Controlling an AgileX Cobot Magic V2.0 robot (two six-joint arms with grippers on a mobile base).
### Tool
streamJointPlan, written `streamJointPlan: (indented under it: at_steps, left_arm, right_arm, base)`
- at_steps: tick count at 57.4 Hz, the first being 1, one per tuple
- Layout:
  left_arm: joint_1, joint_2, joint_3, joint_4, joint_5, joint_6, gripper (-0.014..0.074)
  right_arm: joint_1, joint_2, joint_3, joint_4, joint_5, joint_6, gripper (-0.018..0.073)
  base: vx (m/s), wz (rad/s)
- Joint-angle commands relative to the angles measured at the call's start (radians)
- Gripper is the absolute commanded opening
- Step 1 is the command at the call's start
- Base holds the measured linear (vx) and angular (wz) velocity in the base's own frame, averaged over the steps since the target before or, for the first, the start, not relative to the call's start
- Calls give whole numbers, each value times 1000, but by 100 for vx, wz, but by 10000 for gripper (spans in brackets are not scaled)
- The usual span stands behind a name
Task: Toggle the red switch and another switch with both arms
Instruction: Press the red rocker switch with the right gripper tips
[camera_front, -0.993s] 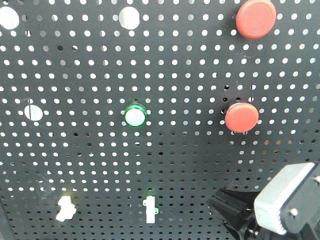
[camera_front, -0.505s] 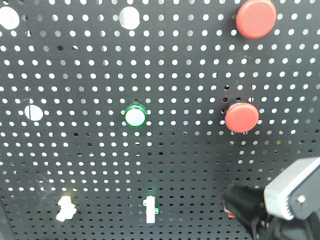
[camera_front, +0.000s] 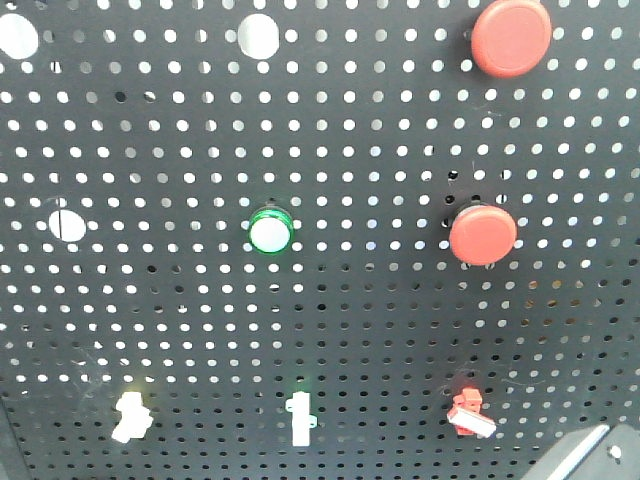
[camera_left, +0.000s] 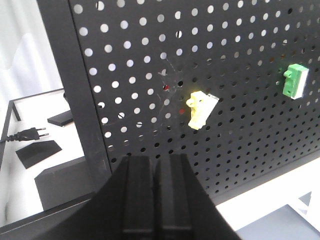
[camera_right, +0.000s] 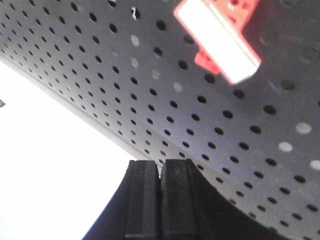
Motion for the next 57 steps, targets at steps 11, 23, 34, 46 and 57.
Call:
streamJointPlan:
  at_steps: [11,23,34,46,57]
  left_arm:
    - [-5,9,-31,-27,-99,-8,3]
    - [-5,9,-31,-30,-101,-8,3]
    - [-5,9,-31,-30,-88,-7,3]
    - [-5,9,-31,-26,-88,-6,3]
    - [-5,9,-31,-1,-87,-6,3]
  right_arm:
    - [-5,-93,-29,6,-213,4,-6]
    - [-5,-55,-30,37,-364,52,-6]
    - [-4,-16,-56,36,-387,56,-6]
    - [-4,33,-96,36,-359,78,-6]
    - [-4,119,-91,29,-174,77,-6]
  base:
    - [0,0]
    - [0,0]
    - [0,0]
    - [0,0]
    - [0,0]
